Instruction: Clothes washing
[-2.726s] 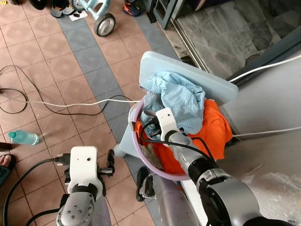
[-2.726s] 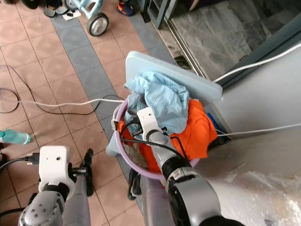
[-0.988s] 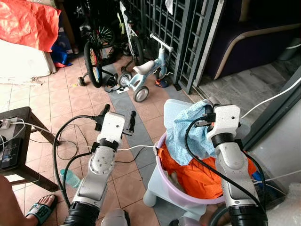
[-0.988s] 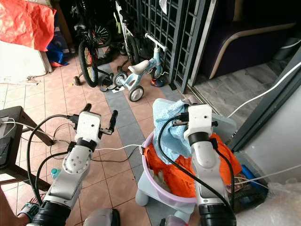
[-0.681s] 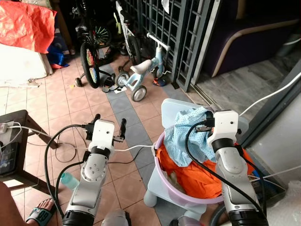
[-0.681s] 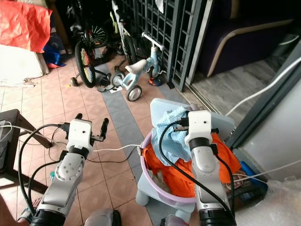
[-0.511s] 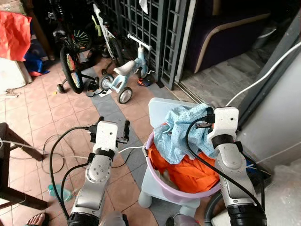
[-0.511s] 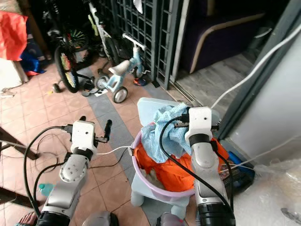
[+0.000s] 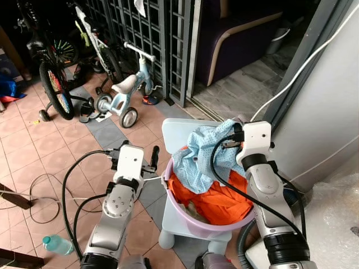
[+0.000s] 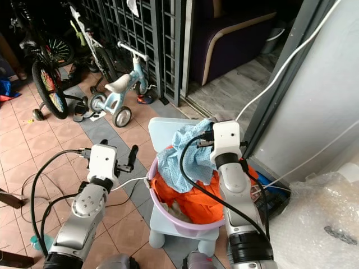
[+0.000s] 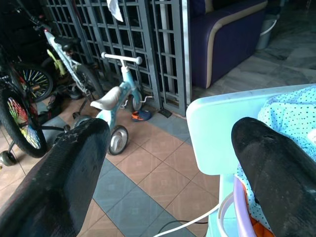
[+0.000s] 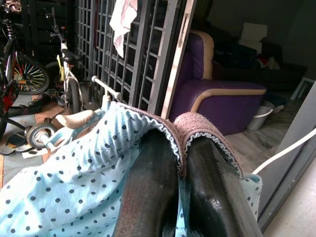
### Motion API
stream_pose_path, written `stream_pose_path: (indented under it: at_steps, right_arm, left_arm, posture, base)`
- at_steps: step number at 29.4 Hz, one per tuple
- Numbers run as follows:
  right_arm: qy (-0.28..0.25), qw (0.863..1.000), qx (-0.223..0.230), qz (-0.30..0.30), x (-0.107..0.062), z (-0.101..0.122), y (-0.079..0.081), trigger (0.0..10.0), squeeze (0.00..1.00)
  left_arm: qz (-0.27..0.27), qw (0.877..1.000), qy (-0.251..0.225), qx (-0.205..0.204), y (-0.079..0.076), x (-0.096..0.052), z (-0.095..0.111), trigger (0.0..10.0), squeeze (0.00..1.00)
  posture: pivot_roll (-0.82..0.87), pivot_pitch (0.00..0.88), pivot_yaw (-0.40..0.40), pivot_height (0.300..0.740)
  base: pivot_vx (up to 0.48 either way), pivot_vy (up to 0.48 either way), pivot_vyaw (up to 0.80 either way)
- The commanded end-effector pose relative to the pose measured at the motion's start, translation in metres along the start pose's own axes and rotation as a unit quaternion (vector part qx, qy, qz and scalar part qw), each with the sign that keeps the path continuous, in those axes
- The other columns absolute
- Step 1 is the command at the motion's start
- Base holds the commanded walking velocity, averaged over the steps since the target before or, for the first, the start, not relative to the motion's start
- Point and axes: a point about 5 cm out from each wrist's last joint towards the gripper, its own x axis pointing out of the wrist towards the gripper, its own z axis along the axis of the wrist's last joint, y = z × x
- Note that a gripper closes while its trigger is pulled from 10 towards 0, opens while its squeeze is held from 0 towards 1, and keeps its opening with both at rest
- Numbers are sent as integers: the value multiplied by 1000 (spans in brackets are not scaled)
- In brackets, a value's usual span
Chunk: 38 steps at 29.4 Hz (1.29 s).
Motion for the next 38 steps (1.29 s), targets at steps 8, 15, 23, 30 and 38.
stream_pose_path:
  at_steps: [8,15,23,30,38]
  right_arm:
    - [-1,1000,2,-6,0,2,-4,10000,0]
    - [-2,1000,-2,-8,2,2,-5,10000,0]
    - [-4,1000,-2,-7,2,2,-4,10000,0]
    - [-6,1000,-3,-8,3,3,-4,10000,0]
    - [-5,1000,-6,-5,5,3,-4,10000,0]
  left_arm:
    - [-3,1000,2,1,2,2,2,10000,0]
    - [-5,1000,4,1,2,1,1,10000,0]
    - [-6,1000,5,3,2,1,1,10000,0]
    - [-9,1000,3,1,2,3,2,10000,0]
    - [-6,1000,4,-3,3,4,2,10000,0]
  posture:
    - [-53,0,8,740]
    - [-50,0,8,740]
    - [-51,0,11,740]
    - [-53,0,10,740]
    - [-52,0,5,740]
  base:
    - [-154,0,-395]
    - [-328,0,-798]
    - [-341,0,-743]
    - [-325,0,0]
    - [0,0,-670]
